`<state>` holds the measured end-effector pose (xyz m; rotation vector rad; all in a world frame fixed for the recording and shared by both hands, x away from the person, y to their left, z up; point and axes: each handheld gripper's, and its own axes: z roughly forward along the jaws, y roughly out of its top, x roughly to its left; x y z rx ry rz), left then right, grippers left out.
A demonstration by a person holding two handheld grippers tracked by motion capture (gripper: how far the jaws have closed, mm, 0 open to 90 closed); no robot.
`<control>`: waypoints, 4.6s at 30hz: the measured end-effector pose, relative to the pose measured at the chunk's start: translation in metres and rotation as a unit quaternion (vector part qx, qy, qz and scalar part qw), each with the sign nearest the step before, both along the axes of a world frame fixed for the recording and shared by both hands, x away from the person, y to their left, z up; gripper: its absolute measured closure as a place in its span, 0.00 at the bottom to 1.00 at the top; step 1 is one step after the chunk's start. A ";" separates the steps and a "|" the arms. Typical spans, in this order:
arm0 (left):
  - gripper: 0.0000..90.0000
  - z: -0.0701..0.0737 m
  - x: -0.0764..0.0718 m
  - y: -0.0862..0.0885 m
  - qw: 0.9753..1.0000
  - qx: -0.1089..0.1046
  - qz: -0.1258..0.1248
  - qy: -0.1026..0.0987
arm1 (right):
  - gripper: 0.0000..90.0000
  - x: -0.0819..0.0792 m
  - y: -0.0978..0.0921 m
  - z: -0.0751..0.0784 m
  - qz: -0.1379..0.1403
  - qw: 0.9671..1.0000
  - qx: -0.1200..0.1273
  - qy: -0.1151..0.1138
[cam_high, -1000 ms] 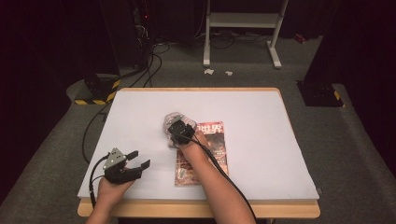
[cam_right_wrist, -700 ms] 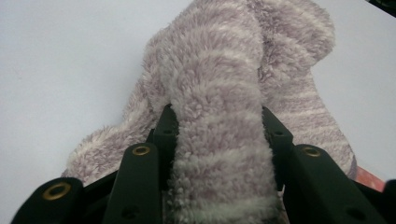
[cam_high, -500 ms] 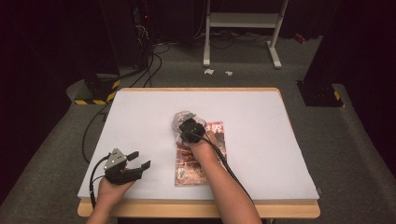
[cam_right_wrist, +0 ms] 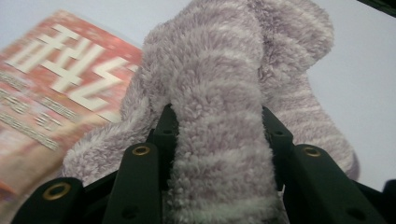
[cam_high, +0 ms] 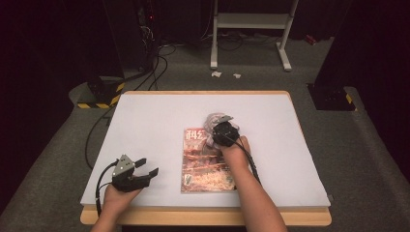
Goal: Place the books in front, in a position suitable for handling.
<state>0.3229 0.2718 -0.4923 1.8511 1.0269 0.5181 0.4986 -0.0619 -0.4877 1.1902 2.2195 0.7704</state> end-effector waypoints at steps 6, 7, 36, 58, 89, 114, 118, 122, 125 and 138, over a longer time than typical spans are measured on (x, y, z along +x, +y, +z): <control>0.37 0.000 0.000 -0.001 1.000 0.003 0.000 0.001 | 0.67 -0.001 -0.030 0.000 -0.024 1.000 0.010 0.001; 0.37 0.000 0.000 -0.001 1.000 0.004 0.000 0.001 | 0.67 -0.001 -0.036 0.000 -0.028 1.000 0.011 0.001; 0.37 -0.002 -0.001 -0.011 1.000 0.022 -0.013 0.002 | 0.67 -0.021 -0.085 0.038 -0.052 0.998 0.018 -0.040; 0.37 -0.003 -0.002 -0.033 0.999 0.028 -0.034 -0.001 | 0.63 -0.070 -0.166 0.011 -0.094 0.995 0.038 -0.008; 0.37 -0.004 -0.002 -0.036 0.998 0.026 -0.050 -0.006 | 0.38 -0.089 -0.150 0.049 -0.060 0.995 0.054 -0.052; 0.35 -0.010 0.001 -0.095 0.992 0.068 -0.082 0.066 | 0.36 -0.148 -0.078 -0.003 0.037 0.996 0.083 -0.004; 0.34 -0.012 0.001 -0.104 0.990 0.080 -0.086 0.075 | 0.37 -0.150 -0.075 -0.010 0.045 0.995 0.089 0.007; 0.33 -0.012 0.003 -0.106 0.990 0.074 -0.083 0.081 | 0.38 -0.150 -0.069 -0.015 0.052 0.994 0.096 0.029; 0.33 -0.012 0.005 -0.107 0.991 0.068 -0.082 0.086 | 0.37 -0.150 -0.068 -0.016 0.051 0.993 0.102 0.033; 0.32 -0.014 0.005 -0.103 0.989 0.064 -0.085 0.100 | 0.39 -0.148 -0.062 -0.016 0.055 0.992 0.107 0.050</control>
